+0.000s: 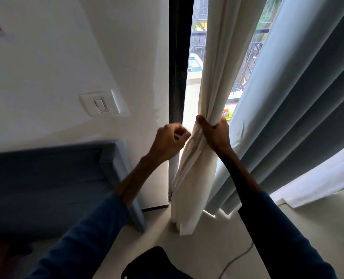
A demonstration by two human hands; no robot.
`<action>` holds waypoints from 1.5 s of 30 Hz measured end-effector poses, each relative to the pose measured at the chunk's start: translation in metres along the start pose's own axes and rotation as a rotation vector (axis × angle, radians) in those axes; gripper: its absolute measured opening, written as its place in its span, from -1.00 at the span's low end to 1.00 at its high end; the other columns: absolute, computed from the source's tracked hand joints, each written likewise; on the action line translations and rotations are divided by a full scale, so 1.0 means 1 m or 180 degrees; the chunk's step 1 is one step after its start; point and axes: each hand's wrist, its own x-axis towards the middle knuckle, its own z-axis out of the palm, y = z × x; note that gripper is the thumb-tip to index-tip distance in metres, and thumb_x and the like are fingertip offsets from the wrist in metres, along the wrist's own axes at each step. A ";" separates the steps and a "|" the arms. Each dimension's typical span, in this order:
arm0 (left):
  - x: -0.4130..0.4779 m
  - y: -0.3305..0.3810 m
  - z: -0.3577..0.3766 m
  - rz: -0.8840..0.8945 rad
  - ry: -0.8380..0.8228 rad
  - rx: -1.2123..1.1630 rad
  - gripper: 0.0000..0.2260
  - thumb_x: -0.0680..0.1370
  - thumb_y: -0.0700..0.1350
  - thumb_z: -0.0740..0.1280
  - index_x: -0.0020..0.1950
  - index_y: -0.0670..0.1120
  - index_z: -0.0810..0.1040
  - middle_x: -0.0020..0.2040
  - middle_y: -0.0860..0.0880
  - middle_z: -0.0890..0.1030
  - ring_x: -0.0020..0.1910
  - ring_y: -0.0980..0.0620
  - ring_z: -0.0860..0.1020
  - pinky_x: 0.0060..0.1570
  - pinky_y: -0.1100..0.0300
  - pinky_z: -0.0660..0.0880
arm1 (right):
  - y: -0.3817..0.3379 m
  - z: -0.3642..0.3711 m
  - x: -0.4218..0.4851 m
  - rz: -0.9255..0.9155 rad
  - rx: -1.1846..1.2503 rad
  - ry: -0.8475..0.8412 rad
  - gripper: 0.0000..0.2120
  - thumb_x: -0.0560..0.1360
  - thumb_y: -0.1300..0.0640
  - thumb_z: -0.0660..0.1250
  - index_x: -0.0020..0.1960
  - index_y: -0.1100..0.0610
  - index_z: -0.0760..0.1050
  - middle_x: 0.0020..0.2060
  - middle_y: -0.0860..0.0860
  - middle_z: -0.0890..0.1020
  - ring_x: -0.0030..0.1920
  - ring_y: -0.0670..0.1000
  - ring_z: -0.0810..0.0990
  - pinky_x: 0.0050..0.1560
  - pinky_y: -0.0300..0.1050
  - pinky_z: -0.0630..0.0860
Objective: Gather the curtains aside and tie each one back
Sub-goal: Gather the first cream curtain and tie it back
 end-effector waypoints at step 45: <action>0.058 -0.077 -0.030 0.0514 -0.1018 -0.0214 -0.80 0.47 -0.01 0.53 0.05 -0.03 0.74 -0.07 0.06 0.74 -0.08 0.15 0.67 0.00 0.30 0.59 | 0.035 0.027 -0.028 0.0450 0.0865 -0.0706 -0.68 0.37 -0.27 0.52 0.00 -0.10 0.68 -0.07 -0.11 0.76 -0.03 -0.11 0.73 -0.10 -0.29 0.60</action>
